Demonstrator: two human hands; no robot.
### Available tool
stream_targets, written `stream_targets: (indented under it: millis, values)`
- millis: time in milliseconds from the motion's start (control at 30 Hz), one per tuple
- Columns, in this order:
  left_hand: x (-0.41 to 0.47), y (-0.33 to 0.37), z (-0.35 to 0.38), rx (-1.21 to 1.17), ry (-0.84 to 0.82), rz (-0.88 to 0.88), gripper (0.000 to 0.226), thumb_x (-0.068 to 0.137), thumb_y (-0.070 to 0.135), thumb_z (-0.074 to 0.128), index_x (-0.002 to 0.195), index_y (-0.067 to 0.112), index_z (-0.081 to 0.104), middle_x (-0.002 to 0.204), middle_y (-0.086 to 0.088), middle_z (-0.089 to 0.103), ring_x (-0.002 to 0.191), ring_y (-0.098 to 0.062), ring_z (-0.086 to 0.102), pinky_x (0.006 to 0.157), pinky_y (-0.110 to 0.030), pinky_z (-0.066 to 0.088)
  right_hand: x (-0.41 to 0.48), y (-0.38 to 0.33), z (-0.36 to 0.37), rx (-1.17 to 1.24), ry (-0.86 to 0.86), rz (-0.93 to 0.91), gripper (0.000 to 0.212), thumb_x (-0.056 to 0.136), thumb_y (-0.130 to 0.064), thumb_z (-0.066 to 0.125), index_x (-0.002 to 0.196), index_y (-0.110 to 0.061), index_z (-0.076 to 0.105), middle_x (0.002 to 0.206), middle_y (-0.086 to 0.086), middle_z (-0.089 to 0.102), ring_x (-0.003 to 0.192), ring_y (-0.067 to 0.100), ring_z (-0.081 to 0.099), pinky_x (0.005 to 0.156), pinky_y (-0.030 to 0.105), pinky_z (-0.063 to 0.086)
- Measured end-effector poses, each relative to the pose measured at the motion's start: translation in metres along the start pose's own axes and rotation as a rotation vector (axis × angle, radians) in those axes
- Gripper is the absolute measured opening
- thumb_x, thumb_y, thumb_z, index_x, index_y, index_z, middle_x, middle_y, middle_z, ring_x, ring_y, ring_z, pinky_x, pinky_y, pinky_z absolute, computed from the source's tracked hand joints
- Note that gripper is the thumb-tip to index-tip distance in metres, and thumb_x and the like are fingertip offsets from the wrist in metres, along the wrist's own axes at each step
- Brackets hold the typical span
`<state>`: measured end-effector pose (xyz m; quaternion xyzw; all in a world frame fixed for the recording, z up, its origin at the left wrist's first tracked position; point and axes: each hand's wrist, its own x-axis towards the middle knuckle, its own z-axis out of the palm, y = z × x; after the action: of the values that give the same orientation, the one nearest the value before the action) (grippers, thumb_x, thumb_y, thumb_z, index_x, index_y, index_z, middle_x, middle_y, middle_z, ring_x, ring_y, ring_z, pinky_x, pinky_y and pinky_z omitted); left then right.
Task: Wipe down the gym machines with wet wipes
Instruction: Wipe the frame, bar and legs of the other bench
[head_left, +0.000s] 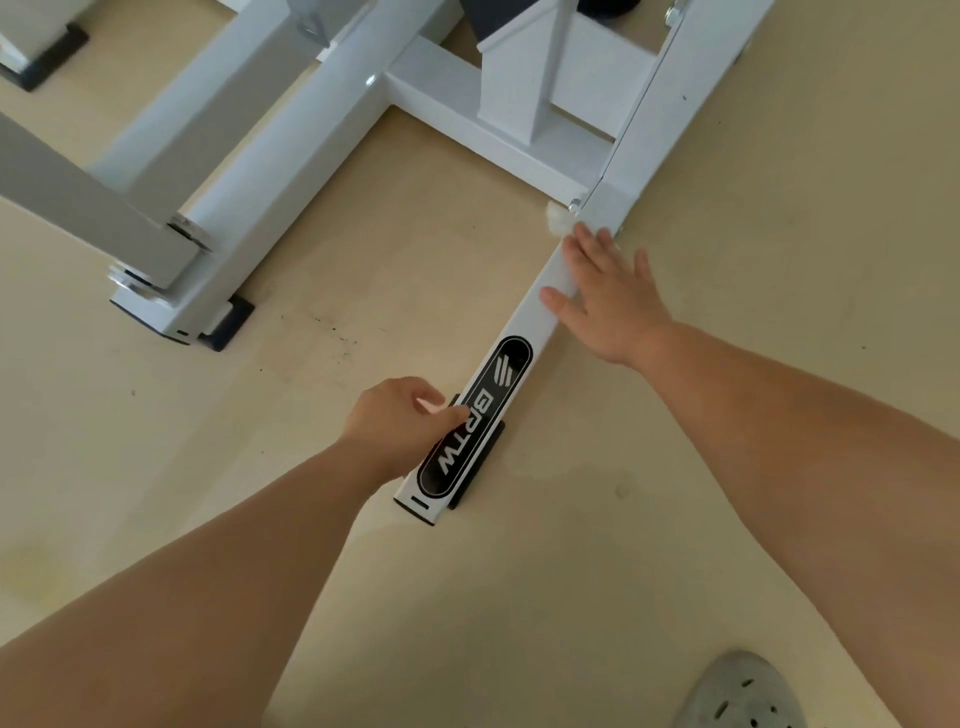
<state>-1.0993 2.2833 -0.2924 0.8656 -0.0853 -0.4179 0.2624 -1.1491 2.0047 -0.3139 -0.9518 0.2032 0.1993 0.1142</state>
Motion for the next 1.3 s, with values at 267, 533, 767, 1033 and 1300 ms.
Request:
stream_targets:
  millis: [267,533,767,1033,1300]
  values:
    - [0.022,0.034,0.024,0.023,0.122,-0.033,0.026,0.089,0.043,0.072,0.086,0.019,0.064,0.087,0.003,0.064,0.074,-0.014,0.062,0.063,-0.029,0.05,-0.014,0.003,0.017,-0.189,-0.062,-0.547,0.088,0.092,-0.075,0.004,0.163,-0.024,-0.006,0.169,-0.008,-0.017,0.156,0.013,-0.018,0.126,0.051,-0.011]
    - [0.036,0.053,0.012,0.181,0.01,-0.095,0.029,0.086,0.04,0.078,0.08,0.018,0.06,0.081,0.004,0.06,0.071,-0.01,0.053,0.066,-0.029,0.044,0.036,0.014,-0.012,0.102,0.106,0.034,0.084,0.104,-0.061,0.032,0.163,-0.007,0.006,0.172,0.01,-0.006,0.158,0.029,-0.005,0.127,0.049,-0.001]
    - [0.039,0.05,0.01,0.182,0.019,-0.103,0.032,0.082,0.045,0.08,0.081,0.017,0.063,0.08,0.001,0.063,0.067,-0.013,0.056,0.056,-0.027,0.04,0.004,-0.012,0.011,0.079,0.183,-0.575,0.05,0.087,0.002,0.041,0.128,-0.002,0.069,0.131,0.019,0.067,0.119,0.04,0.065,0.106,0.055,0.048]
    - [0.036,0.057,0.009,0.54,0.015,-0.058,0.038,0.087,0.053,0.071,0.101,0.02,0.061,0.095,0.004,0.062,0.089,-0.02,0.063,0.069,-0.03,0.047,0.0,0.011,-0.066,-0.037,0.326,-0.342,0.047,0.082,0.009,0.051,0.122,-0.006,0.071,0.116,0.015,0.07,0.104,0.04,0.064,0.083,0.045,0.056]
    - [0.012,0.143,0.0,0.523,0.148,0.326,0.069,0.09,0.051,0.06,0.149,0.028,0.031,0.14,0.001,0.045,0.122,-0.021,0.054,0.092,-0.036,0.044,-0.042,0.044,-0.194,-0.305,0.959,-0.525,0.037,0.093,0.006,0.049,0.126,0.009,0.065,0.13,0.024,0.065,0.113,0.04,0.064,0.101,0.046,0.053]
